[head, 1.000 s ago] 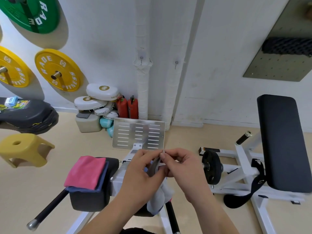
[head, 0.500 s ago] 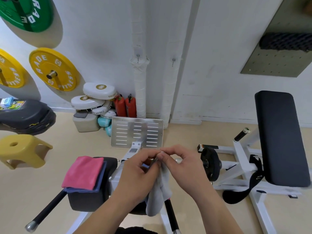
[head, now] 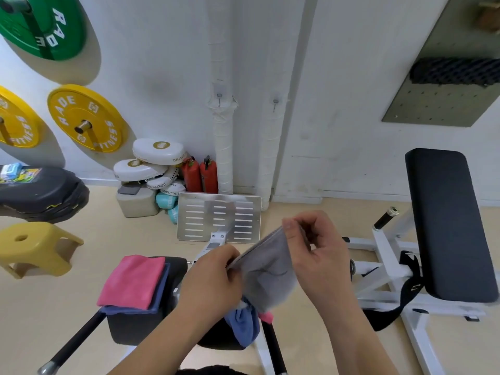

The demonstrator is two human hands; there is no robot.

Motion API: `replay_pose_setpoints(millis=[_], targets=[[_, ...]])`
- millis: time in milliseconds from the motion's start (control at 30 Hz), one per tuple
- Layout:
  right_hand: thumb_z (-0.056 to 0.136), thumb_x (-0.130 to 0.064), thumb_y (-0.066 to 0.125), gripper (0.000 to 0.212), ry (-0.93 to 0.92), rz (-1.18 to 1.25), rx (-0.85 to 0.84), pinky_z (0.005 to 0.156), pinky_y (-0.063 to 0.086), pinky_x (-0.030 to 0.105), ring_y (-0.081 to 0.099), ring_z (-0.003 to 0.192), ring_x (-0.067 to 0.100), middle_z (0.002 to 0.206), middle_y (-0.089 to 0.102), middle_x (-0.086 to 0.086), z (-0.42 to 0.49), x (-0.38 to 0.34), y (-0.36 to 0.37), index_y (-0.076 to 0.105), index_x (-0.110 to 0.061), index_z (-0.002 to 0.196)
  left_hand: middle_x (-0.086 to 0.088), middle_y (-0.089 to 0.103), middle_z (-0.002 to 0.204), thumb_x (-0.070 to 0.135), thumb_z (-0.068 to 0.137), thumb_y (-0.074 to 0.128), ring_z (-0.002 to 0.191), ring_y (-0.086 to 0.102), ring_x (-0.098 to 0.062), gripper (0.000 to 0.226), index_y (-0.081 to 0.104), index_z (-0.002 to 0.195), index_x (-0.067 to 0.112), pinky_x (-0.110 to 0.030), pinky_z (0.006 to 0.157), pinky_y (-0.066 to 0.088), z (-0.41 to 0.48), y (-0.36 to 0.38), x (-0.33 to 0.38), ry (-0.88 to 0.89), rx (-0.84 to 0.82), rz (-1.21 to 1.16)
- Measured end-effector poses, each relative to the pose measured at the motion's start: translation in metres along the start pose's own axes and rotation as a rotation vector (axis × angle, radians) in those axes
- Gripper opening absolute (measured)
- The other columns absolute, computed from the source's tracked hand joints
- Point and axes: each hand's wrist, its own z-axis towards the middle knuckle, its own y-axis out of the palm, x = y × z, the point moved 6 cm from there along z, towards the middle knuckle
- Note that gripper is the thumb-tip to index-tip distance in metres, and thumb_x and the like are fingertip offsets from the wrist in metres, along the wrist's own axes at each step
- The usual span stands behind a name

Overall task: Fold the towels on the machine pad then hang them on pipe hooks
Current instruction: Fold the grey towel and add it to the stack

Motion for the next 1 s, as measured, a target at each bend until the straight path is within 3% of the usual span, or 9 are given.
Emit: replay_pose_setpoints(millis=[167, 333, 467, 567, 733, 800, 1000], targets=[[0.096, -0.019, 0.069, 0.027, -0.012, -0.070, -0.009, 0.065, 0.045, 0.010, 0.061, 0.073, 0.007, 0.082, 0.068, -0.014, -0.002, 0.001, -0.005, 0.063, -0.042, 0.084, 0.019, 0.070, 0.085, 0.026, 0.088, 0.062, 0.079, 0.065, -0.003, 0.012, 0.066, 0.090, 0.038, -0.033, 0.075, 0.058, 0.007, 0.016, -0.024, -0.011, -0.038, -0.115], [0.099, -0.018, 0.066, 0.019, 0.141, -0.022, 0.047, 0.065, 0.046, 0.010, 0.062, 0.070, 0.003, 0.076, 0.069, -0.014, -0.002, 0.022, -0.016, 0.063, -0.032, 0.086, 0.009, 0.070, 0.076, 0.015, 0.087, 0.065, 0.076, 0.067, -0.015, 0.024, 0.060, 0.085, 0.038, -0.039, 0.076, 0.059, 0.005, 0.018, -0.055, -0.079, 0.023, -0.195], [0.099, -0.019, 0.066, 0.011, 0.178, -0.017, 0.015, 0.063, 0.045, 0.009, 0.061, 0.067, 0.000, 0.072, 0.069, -0.010, -0.005, 0.028, -0.014, 0.063, -0.024, 0.089, 0.006, 0.066, 0.073, 0.008, 0.087, 0.059, 0.070, 0.063, -0.017, 0.024, 0.059, 0.079, 0.030, -0.043, 0.073, 0.058, 0.004, 0.033, -0.057, -0.038, -0.012, -0.104], [0.099, -0.018, 0.067, 0.013, 0.184, 0.021, -0.042, 0.066, 0.045, 0.009, 0.062, 0.069, 0.000, 0.071, 0.068, -0.013, -0.005, 0.026, -0.009, 0.063, -0.025, 0.088, 0.006, 0.067, 0.086, 0.013, 0.087, 0.056, 0.081, 0.062, -0.012, 0.025, 0.070, 0.085, 0.033, -0.038, 0.076, 0.056, 0.003, 0.046, -0.054, 0.077, -0.027, -0.067], [0.097, -0.012, 0.068, 0.012, 0.201, 0.081, -0.116, 0.068, 0.049, 0.013, 0.066, 0.070, 0.002, 0.069, 0.071, -0.009, -0.009, 0.024, -0.002, 0.065, -0.019, 0.088, 0.019, 0.056, 0.094, 0.040, 0.083, 0.072, 0.092, 0.056, 0.001, 0.018, 0.064, 0.091, 0.054, -0.016, 0.077, 0.047, -0.001, 0.062, -0.045, 0.142, -0.113, -0.071], [0.098, -0.011, 0.068, 0.011, 0.216, 0.097, -0.150, 0.071, 0.052, 0.016, 0.069, 0.073, 0.006, 0.073, 0.073, -0.004, -0.011, 0.023, 0.001, 0.065, -0.017, 0.089, 0.019, 0.057, 0.097, 0.049, 0.084, 0.071, 0.094, 0.056, -0.001, 0.017, 0.070, 0.099, 0.043, -0.022, 0.081, 0.050, 0.001, 0.067, -0.045, 0.131, -0.100, -0.027], [0.097, -0.009, 0.067, 0.012, 0.228, 0.116, -0.182, 0.073, 0.053, 0.021, 0.069, 0.076, 0.010, 0.077, 0.074, 0.005, -0.010, 0.024, 0.003, 0.066, -0.018, 0.088, 0.013, 0.055, 0.083, 0.037, 0.090, 0.062, 0.087, 0.054, -0.009, 0.015, 0.071, 0.085, 0.027, -0.028, 0.070, 0.048, 0.012, 0.076, -0.040, 0.162, -0.034, 0.059]])
